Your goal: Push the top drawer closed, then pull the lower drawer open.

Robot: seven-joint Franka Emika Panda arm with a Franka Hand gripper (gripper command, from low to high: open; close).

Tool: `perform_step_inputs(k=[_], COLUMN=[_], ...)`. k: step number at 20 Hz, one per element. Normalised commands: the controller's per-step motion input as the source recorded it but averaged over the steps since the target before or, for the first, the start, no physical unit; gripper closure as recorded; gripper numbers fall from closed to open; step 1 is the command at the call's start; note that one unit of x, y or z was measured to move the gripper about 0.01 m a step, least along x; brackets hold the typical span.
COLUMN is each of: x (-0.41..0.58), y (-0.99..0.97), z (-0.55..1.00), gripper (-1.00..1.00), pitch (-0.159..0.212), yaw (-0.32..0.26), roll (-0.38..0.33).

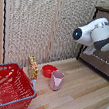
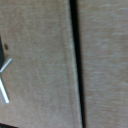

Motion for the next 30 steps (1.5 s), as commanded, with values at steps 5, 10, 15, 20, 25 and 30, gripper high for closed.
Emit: perform_step_inputs(k=[5,10,15,20,25,30], x=[0.074,0.069,0.116,0.120,0.157,0.009], y=[-0.37,-0.49,-0.17,0.02,-0.08,-0.41], z=[-0.28,-0.23,-0.23,-0.21,-0.11,0.03], gripper=[-1.00,-1.00,-1.00,-1.00,1.00,1.00], pitch=[0.048,0.073,0.050,0.012,0.008,0.000], yaw=[0.091,0.138,0.129,0.101,0.110,0.102], roll=[0.000,-0.002,-0.123,-0.207,-0.136,-0.003])
